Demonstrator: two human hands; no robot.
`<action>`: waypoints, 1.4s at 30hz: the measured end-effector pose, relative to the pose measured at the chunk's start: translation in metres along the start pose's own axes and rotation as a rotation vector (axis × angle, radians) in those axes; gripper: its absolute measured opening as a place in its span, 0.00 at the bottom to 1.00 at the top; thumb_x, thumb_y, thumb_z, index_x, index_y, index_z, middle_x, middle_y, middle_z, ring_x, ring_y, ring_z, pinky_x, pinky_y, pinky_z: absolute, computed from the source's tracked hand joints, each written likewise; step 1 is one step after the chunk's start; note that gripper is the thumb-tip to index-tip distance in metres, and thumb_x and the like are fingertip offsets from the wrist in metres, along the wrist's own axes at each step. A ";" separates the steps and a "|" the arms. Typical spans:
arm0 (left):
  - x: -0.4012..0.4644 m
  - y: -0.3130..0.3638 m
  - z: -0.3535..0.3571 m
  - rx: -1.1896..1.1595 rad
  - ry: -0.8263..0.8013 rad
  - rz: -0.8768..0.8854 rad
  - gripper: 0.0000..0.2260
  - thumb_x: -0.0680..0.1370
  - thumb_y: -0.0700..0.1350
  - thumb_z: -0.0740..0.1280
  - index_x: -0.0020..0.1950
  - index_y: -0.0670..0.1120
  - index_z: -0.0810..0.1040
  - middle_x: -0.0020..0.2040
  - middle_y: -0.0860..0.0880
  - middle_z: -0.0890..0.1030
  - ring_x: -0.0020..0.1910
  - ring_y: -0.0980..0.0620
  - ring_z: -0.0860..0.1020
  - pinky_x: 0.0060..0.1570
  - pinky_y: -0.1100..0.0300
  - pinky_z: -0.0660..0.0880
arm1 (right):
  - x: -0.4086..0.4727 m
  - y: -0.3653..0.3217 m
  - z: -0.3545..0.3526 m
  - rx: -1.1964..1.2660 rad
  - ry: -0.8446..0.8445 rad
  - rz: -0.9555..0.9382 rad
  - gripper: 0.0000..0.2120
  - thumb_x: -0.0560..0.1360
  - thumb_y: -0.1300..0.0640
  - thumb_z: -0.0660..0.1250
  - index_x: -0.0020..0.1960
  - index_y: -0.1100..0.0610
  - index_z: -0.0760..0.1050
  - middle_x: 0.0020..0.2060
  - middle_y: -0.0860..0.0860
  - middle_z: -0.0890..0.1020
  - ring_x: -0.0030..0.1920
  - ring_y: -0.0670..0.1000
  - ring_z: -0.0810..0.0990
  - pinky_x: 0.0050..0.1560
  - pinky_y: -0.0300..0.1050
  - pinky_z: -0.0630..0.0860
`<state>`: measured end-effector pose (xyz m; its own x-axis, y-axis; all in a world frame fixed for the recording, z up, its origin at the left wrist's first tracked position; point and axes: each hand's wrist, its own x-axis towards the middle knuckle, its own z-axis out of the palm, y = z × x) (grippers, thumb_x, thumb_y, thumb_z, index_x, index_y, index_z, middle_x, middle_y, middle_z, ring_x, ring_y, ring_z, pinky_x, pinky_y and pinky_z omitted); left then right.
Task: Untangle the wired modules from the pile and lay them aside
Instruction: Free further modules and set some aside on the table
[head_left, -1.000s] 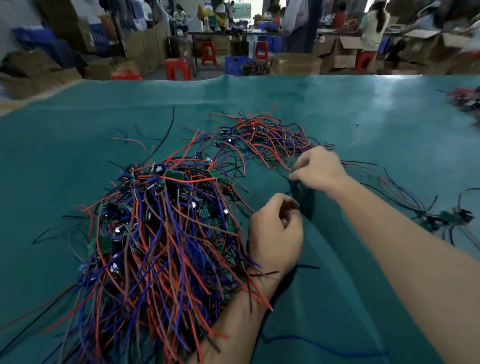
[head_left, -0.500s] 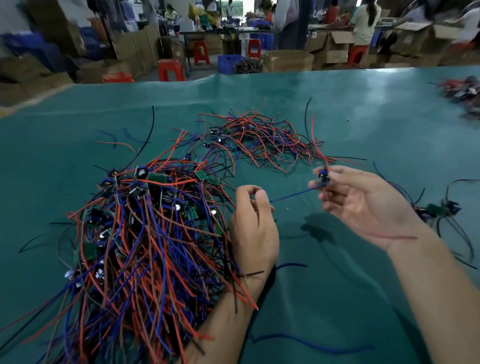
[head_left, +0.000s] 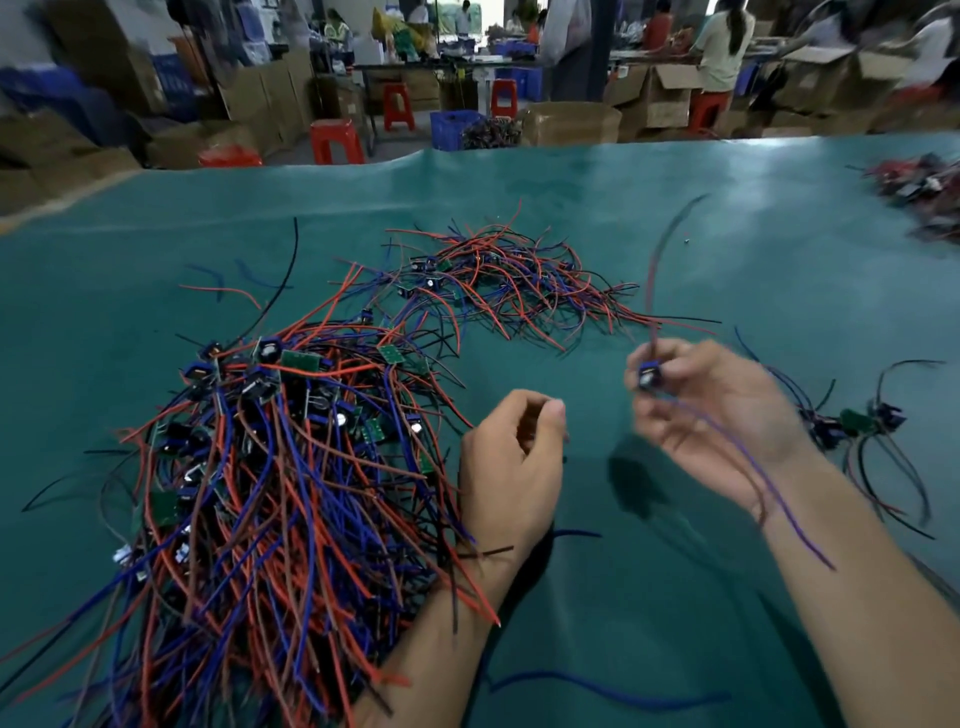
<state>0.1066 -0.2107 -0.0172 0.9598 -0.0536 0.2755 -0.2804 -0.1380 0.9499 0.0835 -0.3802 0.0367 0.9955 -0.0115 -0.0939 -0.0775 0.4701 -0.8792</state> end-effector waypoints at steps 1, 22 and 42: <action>0.000 -0.002 0.001 -0.005 -0.021 0.022 0.15 0.77 0.58 0.63 0.42 0.47 0.79 0.34 0.49 0.82 0.33 0.45 0.81 0.38 0.45 0.78 | 0.002 0.007 0.006 -0.092 0.006 0.025 0.08 0.64 0.60 0.67 0.40 0.56 0.84 0.36 0.53 0.81 0.28 0.49 0.77 0.26 0.38 0.73; 0.003 -0.004 0.000 -0.037 -0.039 0.001 0.12 0.72 0.52 0.71 0.47 0.45 0.82 0.40 0.48 0.85 0.40 0.44 0.82 0.44 0.46 0.80 | 0.011 0.037 0.027 -0.182 0.152 -0.185 0.04 0.64 0.61 0.76 0.38 0.59 0.85 0.40 0.58 0.86 0.38 0.52 0.84 0.41 0.41 0.82; 0.002 -0.004 -0.001 0.067 -0.102 0.072 0.08 0.79 0.39 0.68 0.42 0.45 0.84 0.35 0.49 0.83 0.33 0.59 0.75 0.38 0.57 0.73 | 0.014 0.027 0.014 -0.546 0.395 -0.465 0.12 0.73 0.64 0.76 0.34 0.51 0.82 0.30 0.45 0.82 0.33 0.45 0.75 0.31 0.36 0.72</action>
<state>0.1091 -0.2095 -0.0201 0.9320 -0.1653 0.3227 -0.3516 -0.1955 0.9155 0.0961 -0.3555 0.0181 0.8478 -0.4575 0.2681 0.2212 -0.1544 -0.9629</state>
